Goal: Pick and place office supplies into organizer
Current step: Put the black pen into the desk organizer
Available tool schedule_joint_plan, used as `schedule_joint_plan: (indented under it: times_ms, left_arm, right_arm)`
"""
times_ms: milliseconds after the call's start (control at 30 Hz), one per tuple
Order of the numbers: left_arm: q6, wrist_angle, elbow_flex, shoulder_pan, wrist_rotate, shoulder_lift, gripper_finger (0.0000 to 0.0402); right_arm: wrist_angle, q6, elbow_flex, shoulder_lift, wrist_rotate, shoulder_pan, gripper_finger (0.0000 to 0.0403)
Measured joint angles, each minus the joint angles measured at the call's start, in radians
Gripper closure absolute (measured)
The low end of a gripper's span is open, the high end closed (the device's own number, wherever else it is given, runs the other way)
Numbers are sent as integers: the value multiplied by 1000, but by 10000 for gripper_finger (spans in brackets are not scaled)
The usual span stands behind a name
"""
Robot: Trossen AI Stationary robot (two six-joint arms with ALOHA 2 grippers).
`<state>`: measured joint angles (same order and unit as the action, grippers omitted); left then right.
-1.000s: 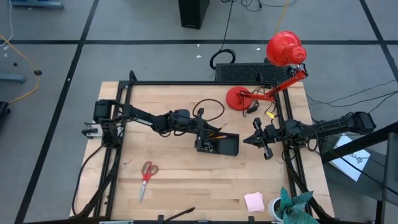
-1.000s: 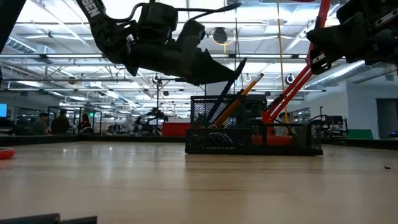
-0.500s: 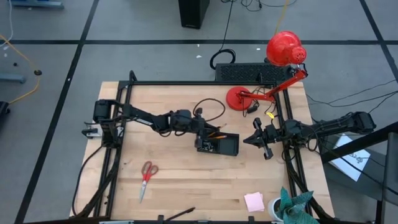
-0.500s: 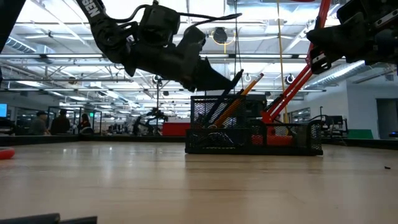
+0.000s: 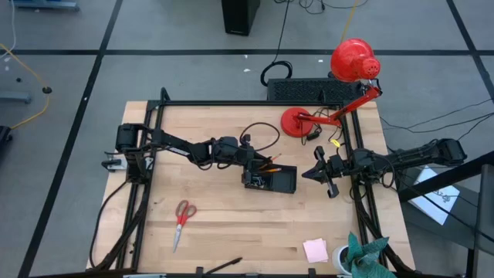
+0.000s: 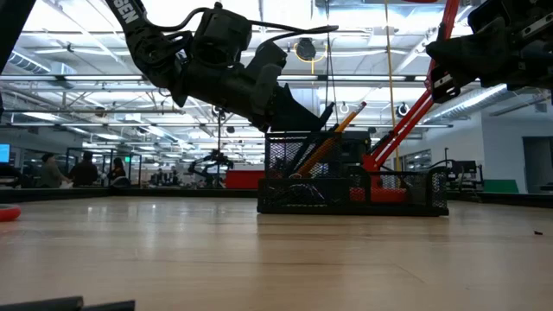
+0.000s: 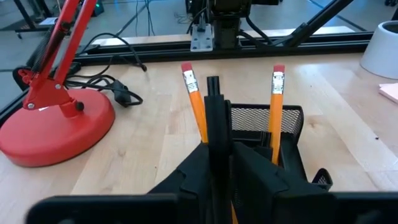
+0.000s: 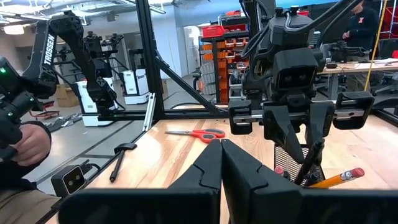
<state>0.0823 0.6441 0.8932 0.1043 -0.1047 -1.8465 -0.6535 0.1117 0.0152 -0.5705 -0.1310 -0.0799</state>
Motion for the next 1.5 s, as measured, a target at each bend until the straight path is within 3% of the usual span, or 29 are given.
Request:
schedule_joint_plan:
  times_ms: [333,433,600,700,833,933,1167,1333,1500]
  left_arm:
    - [1,-53,32,-3,0,15,240]
    - [30,-221,106,-24,21,69,233]
    - [-29,-736,320,-124,135,145,232]
    - [-120,-1043,433,-218,166,150,231]
    - [-300,-1220,465,-361,168,149,231]
    - [-460,-1257,463,-476,183,146,231]
    - [-806,-1120,435,-699,285,52,231]
    - [-1029,-1061,435,-794,291,-69,224]
    - [-1120,-999,480,-855,288,-156,188]
  right_arm:
    - [0,0,0,0,0,0,403]
    - [0,0,0,0,0,0,403]
    - [0,0,0,0,-1,0,403]
    - [0,0,0,0,-1,0,403]
    - [3,0,0,0,-1,0,403]
    - [10,0,0,0,-3,0,403]
    - [12,-11,0,-1,-3,0,403]
    - [13,-19,0,-1,-2,0,403]
    - [14,-19,0,-2,-3,0,403]
